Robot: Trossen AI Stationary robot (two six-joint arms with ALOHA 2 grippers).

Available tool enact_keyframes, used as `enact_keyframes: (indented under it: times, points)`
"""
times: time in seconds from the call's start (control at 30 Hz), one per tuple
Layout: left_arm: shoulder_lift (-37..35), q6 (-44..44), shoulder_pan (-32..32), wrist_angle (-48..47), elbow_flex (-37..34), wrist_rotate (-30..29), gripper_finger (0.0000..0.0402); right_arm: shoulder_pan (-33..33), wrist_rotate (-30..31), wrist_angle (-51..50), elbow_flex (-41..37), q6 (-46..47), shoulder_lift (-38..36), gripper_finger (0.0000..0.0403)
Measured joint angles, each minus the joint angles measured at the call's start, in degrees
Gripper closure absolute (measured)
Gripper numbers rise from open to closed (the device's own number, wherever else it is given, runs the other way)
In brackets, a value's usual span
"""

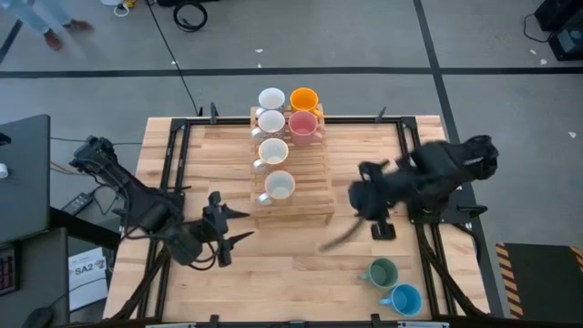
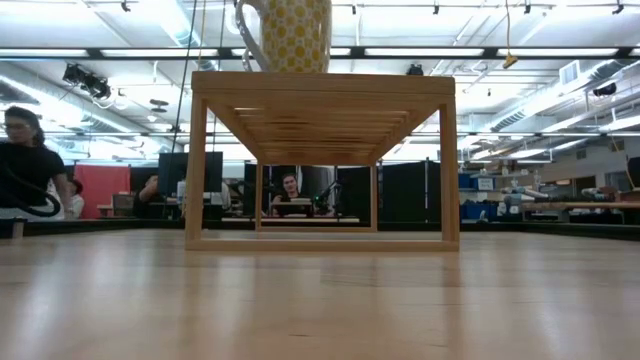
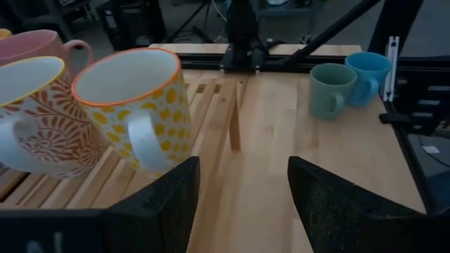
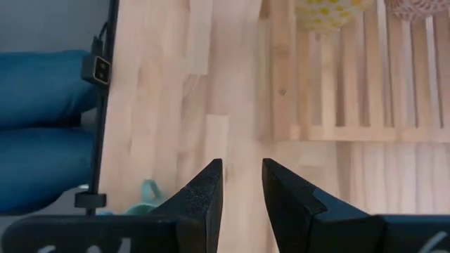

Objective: Place coffee mugs
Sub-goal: Put the green cup on the shelf aligned with the other pink cup

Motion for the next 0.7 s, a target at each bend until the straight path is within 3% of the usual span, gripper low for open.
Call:
enact_keyframes:
  times: [0.3, 0.5, 0.7]
  points:
    - [0.0, 0.0, -0.3, 0.4, 0.0, 0.0, 0.0178, 13.8, 8.8, 0.2, -10.5, 16.7, -2.8, 0.0296]
    - [0.0, -0.1, -0.4, 0.5, 0.0, 0.0, 0.0178, 19.0, 9.6, 6.1, -23.0, 22.6, -5.1, 0.0296]
    - [0.0, -1.4, -0.4, 0.5, 0.0, 0.0, 0.0178, 22.0, 5.7, 18.2, -37.3, 29.9, -8.6, 0.0296]
